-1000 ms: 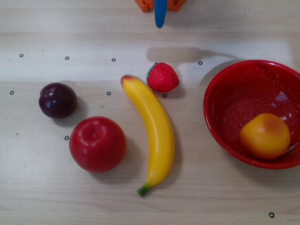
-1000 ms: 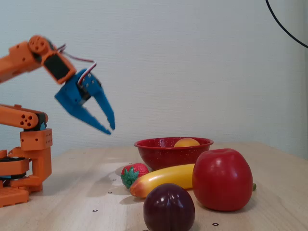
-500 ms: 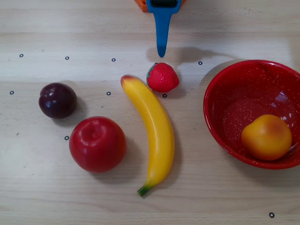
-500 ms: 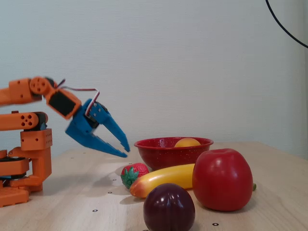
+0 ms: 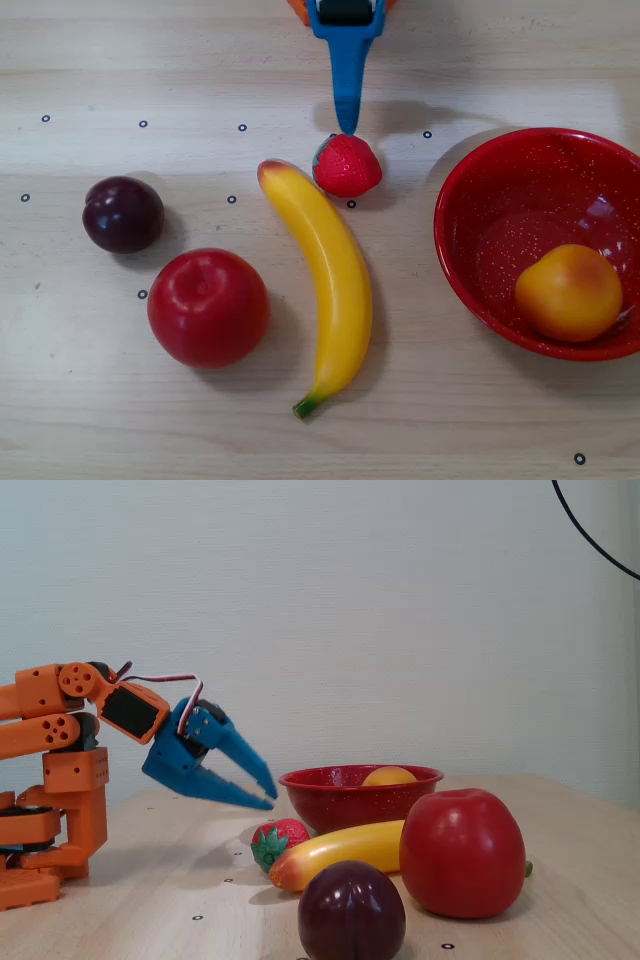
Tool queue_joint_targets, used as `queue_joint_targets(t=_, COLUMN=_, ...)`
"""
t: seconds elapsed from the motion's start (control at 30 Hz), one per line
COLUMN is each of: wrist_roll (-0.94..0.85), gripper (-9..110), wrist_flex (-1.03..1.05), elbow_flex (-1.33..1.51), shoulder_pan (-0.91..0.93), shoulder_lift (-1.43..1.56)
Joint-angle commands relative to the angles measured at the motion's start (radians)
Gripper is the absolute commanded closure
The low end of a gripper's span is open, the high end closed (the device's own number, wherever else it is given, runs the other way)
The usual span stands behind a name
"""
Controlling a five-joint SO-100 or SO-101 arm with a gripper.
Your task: Put the peach in the red bowl.
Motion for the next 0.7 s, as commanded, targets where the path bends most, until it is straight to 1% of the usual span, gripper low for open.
queue_joint_targets(t=0.0, wrist_roll=-0.054, gripper=101, wrist_flex=0.067, elbow_flex=0.008, shoulder_pan=0.018, shoulder_lift=0.015)
queue_joint_targets(t=0.2, wrist_roll=-0.067, gripper=101, wrist_flex=0.071, elbow_flex=0.008, shoulder_pan=0.044, shoulder_lift=0.015)
queue_joint_targets(t=0.67, wrist_roll=-0.049, gripper=101, wrist_flex=0.078, elbow_flex=0.008, shoulder_pan=0.041, shoulder_lift=0.014)
